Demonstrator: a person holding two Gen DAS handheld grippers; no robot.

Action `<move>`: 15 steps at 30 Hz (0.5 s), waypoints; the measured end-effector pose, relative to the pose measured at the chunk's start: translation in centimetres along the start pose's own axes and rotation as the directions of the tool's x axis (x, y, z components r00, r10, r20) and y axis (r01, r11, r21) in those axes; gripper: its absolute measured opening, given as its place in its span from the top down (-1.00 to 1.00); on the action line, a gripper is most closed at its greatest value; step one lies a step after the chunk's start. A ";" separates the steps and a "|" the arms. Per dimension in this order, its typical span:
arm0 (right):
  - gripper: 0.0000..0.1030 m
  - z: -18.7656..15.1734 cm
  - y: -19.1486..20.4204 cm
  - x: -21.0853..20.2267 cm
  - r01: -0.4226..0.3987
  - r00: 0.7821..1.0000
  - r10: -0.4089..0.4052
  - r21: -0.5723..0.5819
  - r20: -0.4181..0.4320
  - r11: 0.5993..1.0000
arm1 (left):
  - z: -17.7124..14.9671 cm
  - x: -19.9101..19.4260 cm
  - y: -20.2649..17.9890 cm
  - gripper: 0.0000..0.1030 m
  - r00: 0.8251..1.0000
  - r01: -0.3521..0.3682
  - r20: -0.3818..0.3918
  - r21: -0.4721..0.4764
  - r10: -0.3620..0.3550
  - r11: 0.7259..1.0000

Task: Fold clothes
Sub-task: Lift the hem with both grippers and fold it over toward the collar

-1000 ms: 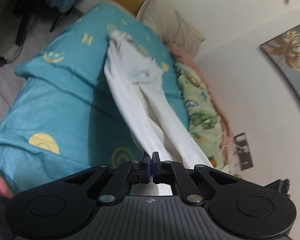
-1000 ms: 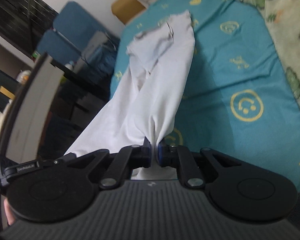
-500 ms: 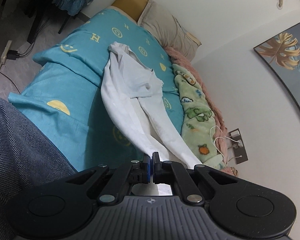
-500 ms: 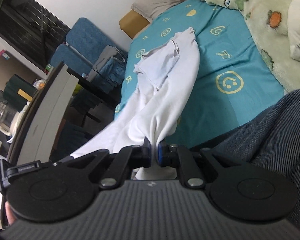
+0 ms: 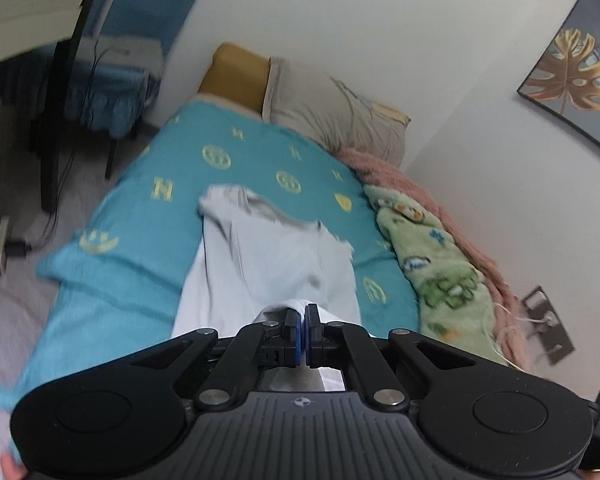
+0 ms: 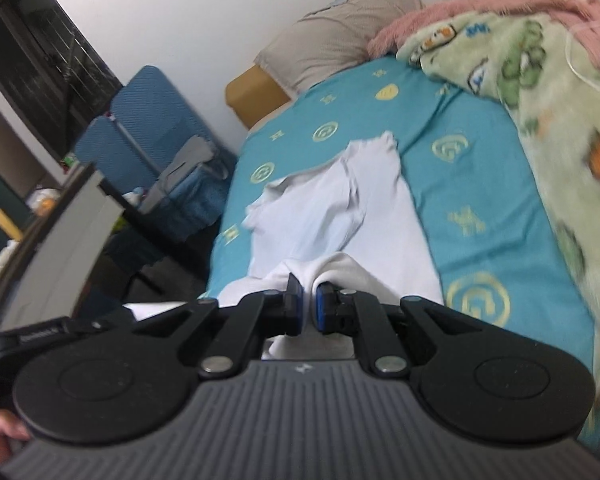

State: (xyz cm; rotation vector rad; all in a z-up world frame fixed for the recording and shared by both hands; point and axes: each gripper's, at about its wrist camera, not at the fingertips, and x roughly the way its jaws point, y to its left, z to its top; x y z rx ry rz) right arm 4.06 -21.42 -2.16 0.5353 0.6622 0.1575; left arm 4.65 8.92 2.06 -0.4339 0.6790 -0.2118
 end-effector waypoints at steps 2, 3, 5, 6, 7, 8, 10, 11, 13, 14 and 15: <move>0.79 1.2 -0.3 2.3 0.010 1.000 -0.009 -0.027 0.020 1.000 | 1.1 2.4 -0.4 0.96 0.999 -0.027 0.038 0.041 0.025 0.999; 0.79 1.6 -0.5 3.4 0.009 0.999 -0.008 -0.040 0.033 0.999 | 1.3 3.4 -0.6 0.96 0.998 -0.039 0.060 0.065 0.035 0.997; 0.79 2.3 -0.7 5.5 0.016 0.999 -0.012 -0.082 0.049 0.997 | 1.7 5.3 -0.9 0.96 0.993 -0.069 0.106 0.115 0.057 0.991; 0.79 2.5 -0.7 6.5 0.024 0.998 -0.018 -0.110 0.055 0.994 | 1.7 6.3 -1.0 0.96 0.990 -0.085 0.125 0.137 0.068 0.987; 0.79 2.7 -0.6 7.6 0.040 0.998 -0.031 -0.146 0.060 0.988 | 1.7 7.3 -1.2 0.96 0.987 -0.101 0.144 0.159 0.079 0.982; 0.79 2.8 -0.5 8.6 0.055 0.997 -0.043 -0.183 0.066 0.982 | 1.5 8.4 -1.3 0.96 0.983 -0.124 0.160 0.190 0.094 0.974; 0.79 2.9 -0.3 10.5 0.081 0.995 -0.062 -0.248 0.083 0.965 | 1.2 10.5 -1.7 0.96 0.973 -0.171 0.193 0.250 0.124 0.953; 0.79 2.8 -0.4 11.5 0.092 0.993 -0.069 -0.274 0.092 0.957 | 1.0 11.7 -1.6 0.96 0.970 -0.186 0.201 0.269 0.133 0.945; 0.79 2.4 -0.7 13.5 0.114 0.991 -0.083 -0.321 0.109 0.940 | 0.9 14.0 -1.0 0.96 0.969 -0.200 0.201 0.281 0.146 0.939; 0.79 2.2 -1.0 14.5 0.123 0.990 -0.089 -0.341 0.113 0.932 | 0.8 15.1 -0.7 0.96 0.968 -0.206 0.197 0.284 0.153 0.937; 0.79 1.9 -1.2 15.5 0.132 0.989 -0.096 -0.361 0.116 0.923 | 0.7 16.1 -0.3 0.95 0.970 -0.210 0.180 0.283 0.163 0.936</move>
